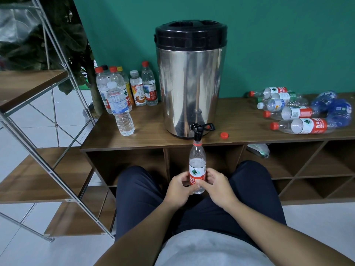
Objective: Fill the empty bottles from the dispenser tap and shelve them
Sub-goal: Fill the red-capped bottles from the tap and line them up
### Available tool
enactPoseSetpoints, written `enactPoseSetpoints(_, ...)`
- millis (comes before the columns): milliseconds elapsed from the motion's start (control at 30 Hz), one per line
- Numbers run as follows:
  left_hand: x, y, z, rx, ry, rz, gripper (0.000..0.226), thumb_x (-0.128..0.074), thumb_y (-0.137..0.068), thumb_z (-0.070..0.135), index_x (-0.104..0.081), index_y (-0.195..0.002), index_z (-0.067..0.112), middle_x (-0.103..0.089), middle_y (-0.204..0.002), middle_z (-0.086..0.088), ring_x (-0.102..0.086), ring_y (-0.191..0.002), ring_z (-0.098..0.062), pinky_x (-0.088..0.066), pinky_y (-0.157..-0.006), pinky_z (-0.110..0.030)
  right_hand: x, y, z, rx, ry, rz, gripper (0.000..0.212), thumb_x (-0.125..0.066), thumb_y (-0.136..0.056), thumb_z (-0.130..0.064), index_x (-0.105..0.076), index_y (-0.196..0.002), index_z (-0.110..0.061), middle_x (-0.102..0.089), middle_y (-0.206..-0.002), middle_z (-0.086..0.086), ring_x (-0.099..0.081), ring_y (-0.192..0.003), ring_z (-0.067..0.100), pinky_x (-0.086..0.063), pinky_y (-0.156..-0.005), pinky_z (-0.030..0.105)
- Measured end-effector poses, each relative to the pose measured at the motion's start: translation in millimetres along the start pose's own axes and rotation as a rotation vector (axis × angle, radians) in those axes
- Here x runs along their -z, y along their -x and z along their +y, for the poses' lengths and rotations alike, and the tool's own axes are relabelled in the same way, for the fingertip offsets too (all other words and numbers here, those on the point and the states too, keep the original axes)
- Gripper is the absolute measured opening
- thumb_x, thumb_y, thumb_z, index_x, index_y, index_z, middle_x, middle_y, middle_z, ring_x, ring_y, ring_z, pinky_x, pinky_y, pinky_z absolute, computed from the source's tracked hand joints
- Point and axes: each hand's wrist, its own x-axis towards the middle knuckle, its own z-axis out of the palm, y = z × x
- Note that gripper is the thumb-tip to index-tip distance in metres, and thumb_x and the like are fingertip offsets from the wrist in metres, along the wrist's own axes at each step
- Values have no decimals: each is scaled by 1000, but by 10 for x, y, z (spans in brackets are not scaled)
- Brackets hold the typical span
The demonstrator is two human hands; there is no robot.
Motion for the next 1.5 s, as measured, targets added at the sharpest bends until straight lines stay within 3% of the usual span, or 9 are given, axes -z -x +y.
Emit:
enactPoseSetpoints(867, -26, -8, 7, -3, 15, -9, 43, -90, -95, 9, -79, -134, 22, -84, -125, 3, -78, -122, -18, -63, -108, -55, 1, 6, -1, 14, 17, 8, 46, -88, -93, -13, -73, -136, -20, -83, -115, -13, -79, -108, 5, -65, -97, 32)
enactPoseSetpoints(1067, -24, 0, 17, -17, -26, -9, 44, -91, -94, 10, -78, -135, 21, -84, -124, 7, -77, -121, -12, -60, -111, -36, -4, 13, -11, 19, 27, 22, 47, -90, -91, -15, -74, -134, -24, -83, -113, -16, -78, -107, 3, -64, -94, 29)
enactPoseSetpoints(1200, -20, 6, 36, -20, -27, -7, 45, -91, -93, 9, -78, -135, 20, -84, -124, 7, -77, -120, -11, -60, -108, -29, -7, 16, -25, 21, 26, 35, 44, -91, -90, -15, -75, -130, -24, -83, -111, -16, -78, -106, 2, -64, -92, 25)
enactPoseSetpoints(1333, -28, -1, 32, 30, 88, -34, 44, -86, -97, 3, -74, -139, 14, -82, -128, -2, -79, -121, -19, -66, -96, -36, -18, 23, -43, 16, 20, 62, 40, -92, -88, -11, -77, -121, -26, -83, -105, -20, -78, -102, 0, -63, -90, 21)
enactPoseSetpoints(1400, -40, -3, 38, 76, 135, -47, 45, -82, -100, 1, -72, -141, 14, -81, -130, -3, -79, -117, -16, -66, -89, -33, -29, 14, -54, 13, 10, 75, 40, -93, -86, -9, -78, -117, -28, -83, -105, -18, -79, -101, 1, -64, -91, 24)
enactPoseSetpoints(1500, -44, -29, 14, 109, 152, -60, 47, -81, -101, 1, -67, -144, 16, -80, -132, -3, -79, -119, -17, -67, -90, -35, -48, -5, -49, 8, -3, 88, 38, -95, -83, -8, -81, -114, -23, -84, -105, -14, -80, -102, 5, -65, -94, 33)
